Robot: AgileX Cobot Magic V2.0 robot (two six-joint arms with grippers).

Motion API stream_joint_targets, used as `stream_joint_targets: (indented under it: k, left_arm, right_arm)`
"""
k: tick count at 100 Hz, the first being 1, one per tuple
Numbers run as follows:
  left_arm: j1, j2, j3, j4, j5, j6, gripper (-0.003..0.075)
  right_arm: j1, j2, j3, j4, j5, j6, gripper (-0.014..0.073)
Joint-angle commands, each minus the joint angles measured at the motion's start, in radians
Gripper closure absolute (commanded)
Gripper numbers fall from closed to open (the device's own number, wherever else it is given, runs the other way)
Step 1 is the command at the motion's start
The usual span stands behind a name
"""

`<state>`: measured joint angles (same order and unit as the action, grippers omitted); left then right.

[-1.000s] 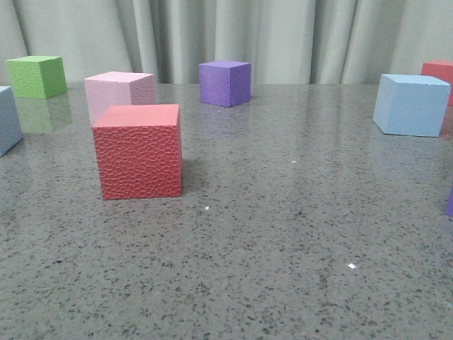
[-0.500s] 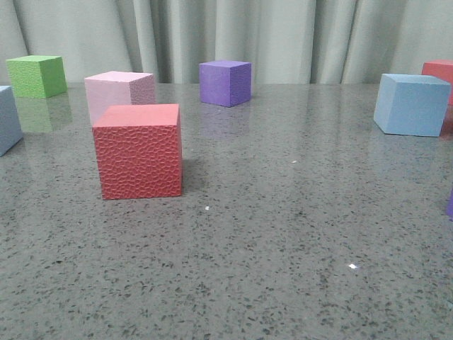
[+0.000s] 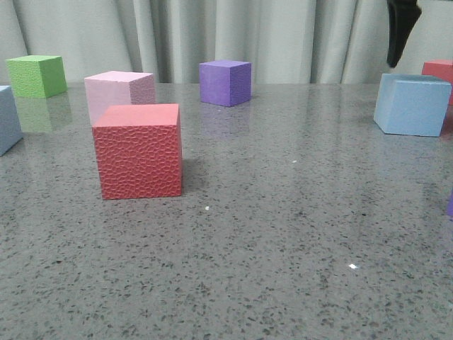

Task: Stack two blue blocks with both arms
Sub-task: 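Lower the right gripper onto the light blue cube and close it, then lift the light blue cube and carry it toward the table center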

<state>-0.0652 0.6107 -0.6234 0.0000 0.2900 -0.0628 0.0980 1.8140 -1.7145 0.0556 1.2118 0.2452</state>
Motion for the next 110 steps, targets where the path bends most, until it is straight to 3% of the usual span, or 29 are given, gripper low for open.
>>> stream_joint_targets:
  k: [1,36,69,90,110]
  left_arm:
    - [0.001,0.005,-0.037,-0.009,-0.080,-0.006,0.0134]
    - [0.001,0.005,-0.037,-0.009,-0.080,-0.006,0.0134]
    - [0.001,0.005,-0.037,-0.009,-0.080,-0.006,0.0134]
    - [0.001,0.005,-0.037,-0.009,-0.080,-0.006,0.0134]
    - [0.001,0.005,-0.037,-0.009,-0.080,-0.006,0.0134]
  right_arm:
    - [0.001,-0.026,-0.032,0.021,-0.035,0.002,0.0013]
    - [0.001,0.030,-0.033,0.031,-0.055,0.002,0.0020]
    - [0.001,0.030,-0.033,0.031,-0.054,0.002,0.0246]
    - [0.001,0.025,-0.050,0.061,-0.021,0.002,0.0255]
    - [0.056,0.025,-0.185,0.130,0.056,0.002,0.0255]
